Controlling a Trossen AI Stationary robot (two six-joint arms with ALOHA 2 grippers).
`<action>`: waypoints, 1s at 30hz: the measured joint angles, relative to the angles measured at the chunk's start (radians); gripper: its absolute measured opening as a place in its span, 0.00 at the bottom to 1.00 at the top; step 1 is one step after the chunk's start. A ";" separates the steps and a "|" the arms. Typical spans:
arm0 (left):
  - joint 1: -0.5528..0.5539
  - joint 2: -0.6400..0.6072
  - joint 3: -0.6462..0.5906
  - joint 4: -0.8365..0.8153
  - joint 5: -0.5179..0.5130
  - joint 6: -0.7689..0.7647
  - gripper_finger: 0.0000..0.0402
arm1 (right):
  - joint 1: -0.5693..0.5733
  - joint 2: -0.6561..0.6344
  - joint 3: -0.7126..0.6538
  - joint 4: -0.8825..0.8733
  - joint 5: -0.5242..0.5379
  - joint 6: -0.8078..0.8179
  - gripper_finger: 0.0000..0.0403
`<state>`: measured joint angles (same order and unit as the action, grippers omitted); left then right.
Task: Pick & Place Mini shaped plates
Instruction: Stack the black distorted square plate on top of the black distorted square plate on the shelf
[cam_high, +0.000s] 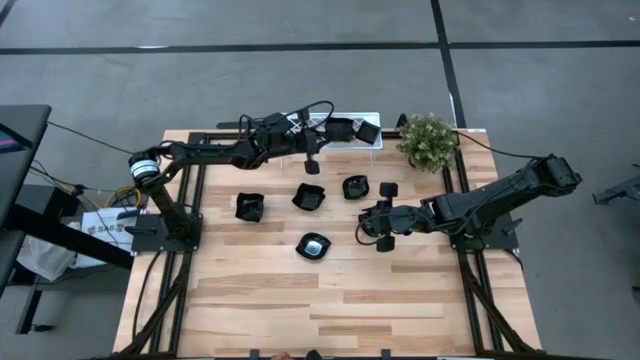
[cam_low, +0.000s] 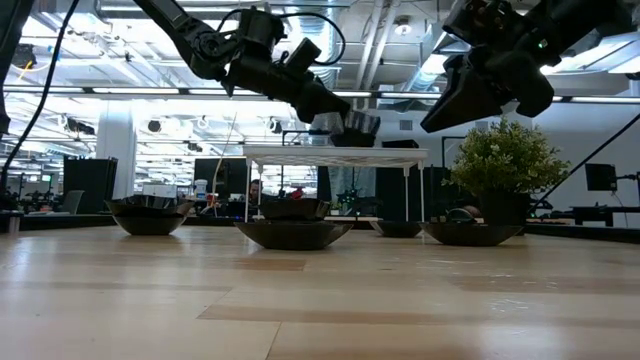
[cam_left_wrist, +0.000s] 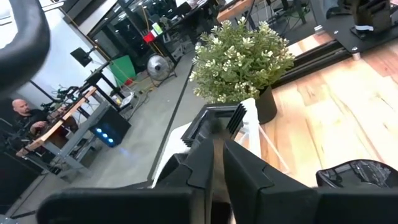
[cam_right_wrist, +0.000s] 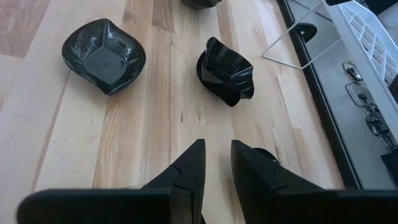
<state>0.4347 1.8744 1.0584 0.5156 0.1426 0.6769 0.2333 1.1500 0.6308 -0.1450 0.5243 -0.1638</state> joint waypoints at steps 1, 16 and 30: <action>0.000 0.000 0.000 0.000 0.000 0.000 0.11 | 0.000 0.000 0.000 0.000 0.000 0.000 0.18; 0.004 -0.001 0.000 -0.014 -0.096 0.010 0.15 | -0.001 0.000 0.000 0.000 0.000 0.000 0.18; -0.061 -0.072 -0.004 -0.059 -0.286 0.040 0.13 | 0.000 0.000 0.000 -0.001 0.000 -0.001 0.18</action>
<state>0.3740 1.8026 1.0546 0.4569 -0.1434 0.7171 0.2329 1.1500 0.6308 -0.1460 0.5243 -0.1646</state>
